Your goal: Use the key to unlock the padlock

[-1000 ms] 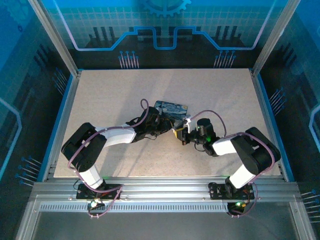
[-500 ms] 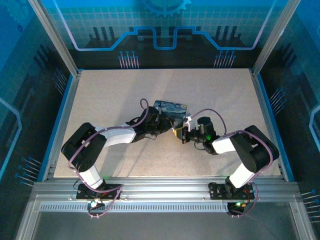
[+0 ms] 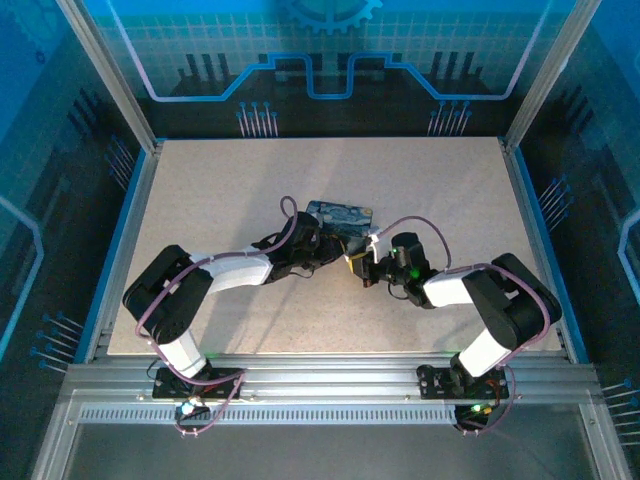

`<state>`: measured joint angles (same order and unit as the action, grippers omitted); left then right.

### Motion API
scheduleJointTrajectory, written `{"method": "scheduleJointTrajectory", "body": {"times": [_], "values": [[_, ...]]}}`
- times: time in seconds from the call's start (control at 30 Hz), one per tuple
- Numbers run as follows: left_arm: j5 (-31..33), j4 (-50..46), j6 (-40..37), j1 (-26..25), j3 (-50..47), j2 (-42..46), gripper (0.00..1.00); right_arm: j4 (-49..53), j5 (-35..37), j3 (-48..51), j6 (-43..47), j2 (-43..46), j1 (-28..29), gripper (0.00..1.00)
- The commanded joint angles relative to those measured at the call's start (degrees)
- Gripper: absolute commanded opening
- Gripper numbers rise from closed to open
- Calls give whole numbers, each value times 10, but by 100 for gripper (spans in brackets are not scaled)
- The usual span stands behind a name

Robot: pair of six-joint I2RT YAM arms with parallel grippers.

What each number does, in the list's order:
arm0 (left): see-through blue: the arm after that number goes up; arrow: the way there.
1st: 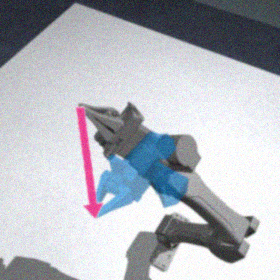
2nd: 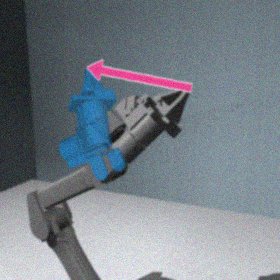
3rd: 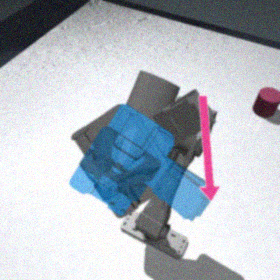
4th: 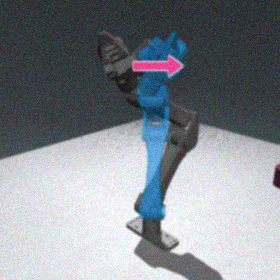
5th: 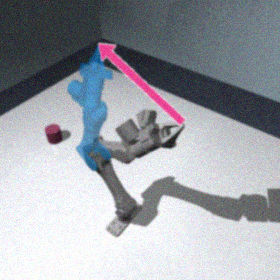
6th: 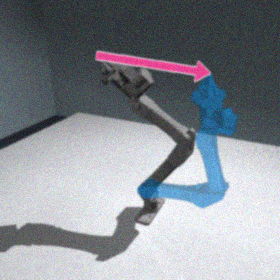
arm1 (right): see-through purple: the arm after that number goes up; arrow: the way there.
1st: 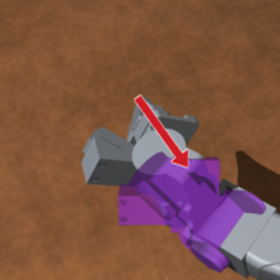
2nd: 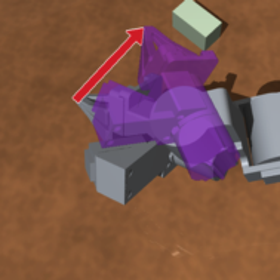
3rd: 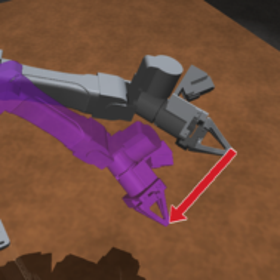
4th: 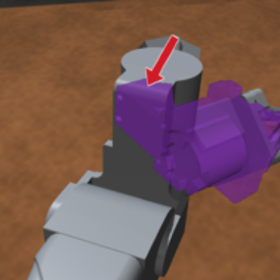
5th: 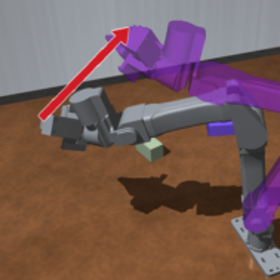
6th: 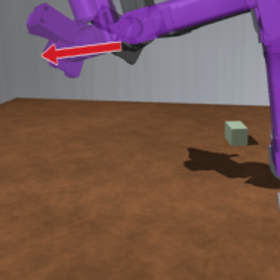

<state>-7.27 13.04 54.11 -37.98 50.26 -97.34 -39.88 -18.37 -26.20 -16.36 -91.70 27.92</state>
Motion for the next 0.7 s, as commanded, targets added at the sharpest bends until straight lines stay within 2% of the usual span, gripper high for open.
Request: {"method": "scheduleJointTrajectory", "body": {"times": [0.0, 0.3, 0.67], "values": [[-51, -15, 3, -13, 19, -3, 14, -51, 8, -31, 18, 13, 13, 0], [-50, -6, 4, -14, 13, -11, 14, -86, -42, -37, -30, 8, 7, 0], [-52, -3, 6, -14, 12, -16, 14, -108, -48, -55, -48, 9, 5, 0]]}}
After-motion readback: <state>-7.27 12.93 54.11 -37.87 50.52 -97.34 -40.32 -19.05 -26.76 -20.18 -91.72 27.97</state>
